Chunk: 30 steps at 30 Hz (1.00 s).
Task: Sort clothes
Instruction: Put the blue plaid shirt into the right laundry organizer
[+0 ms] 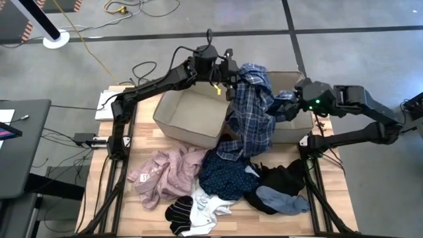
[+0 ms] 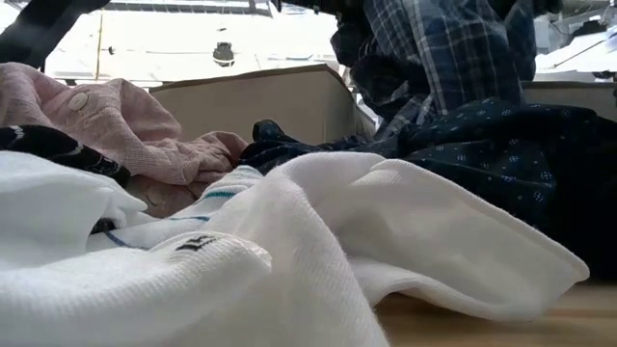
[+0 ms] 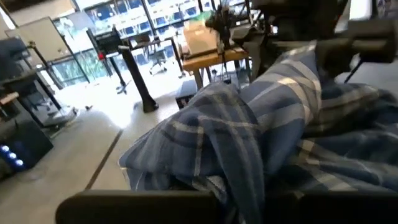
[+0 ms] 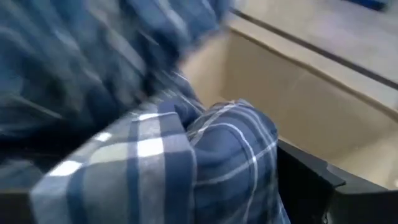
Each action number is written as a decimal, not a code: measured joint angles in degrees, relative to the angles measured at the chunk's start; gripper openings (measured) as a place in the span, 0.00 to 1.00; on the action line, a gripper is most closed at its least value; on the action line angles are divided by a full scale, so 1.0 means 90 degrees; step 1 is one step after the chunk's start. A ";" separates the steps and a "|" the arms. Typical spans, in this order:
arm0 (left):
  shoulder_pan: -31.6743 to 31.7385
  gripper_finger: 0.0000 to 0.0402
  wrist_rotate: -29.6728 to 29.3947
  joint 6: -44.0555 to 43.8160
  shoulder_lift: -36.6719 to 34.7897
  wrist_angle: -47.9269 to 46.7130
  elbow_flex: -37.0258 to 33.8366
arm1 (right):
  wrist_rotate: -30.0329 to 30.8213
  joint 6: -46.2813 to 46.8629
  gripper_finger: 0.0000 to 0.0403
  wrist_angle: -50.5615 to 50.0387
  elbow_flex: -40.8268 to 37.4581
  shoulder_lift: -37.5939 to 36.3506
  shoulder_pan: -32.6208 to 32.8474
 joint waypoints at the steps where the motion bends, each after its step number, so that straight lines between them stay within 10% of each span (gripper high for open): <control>1: 0.0000 0.00 -0.0006 -0.0015 0.0027 0.0038 0.0000 | 0.0036 -0.0024 0.68 0.0087 0.0000 -0.0014 -0.0006; 8: 0.0012 0.00 0.0056 -0.0129 0.0172 0.0445 0.0000 | -0.0212 -0.0233 0.68 0.0177 0.0001 -0.0035 -0.0275; 13: 0.0049 0.00 0.0158 -0.0273 0.0187 0.0893 0.0000 | 0.0901 -0.0071 0.68 -0.0059 -0.0032 0.0035 -0.0436; 19: 0.0079 0.00 0.0160 -0.0141 0.0187 0.0900 0.0000 | -0.0592 -0.1247 0.68 0.1976 -0.0296 0.0081 -0.0371; 23: 0.0146 0.00 0.0163 -0.0219 0.0189 0.0850 0.0000 | 0.0561 -0.1310 0.68 0.1671 -0.0223 0.0200 -0.0322; 30: 0.0253 0.00 0.0166 -0.0027 0.0192 0.0543 0.0000 | -0.1294 -0.1296 0.68 0.1410 -0.0233 0.0437 -0.0235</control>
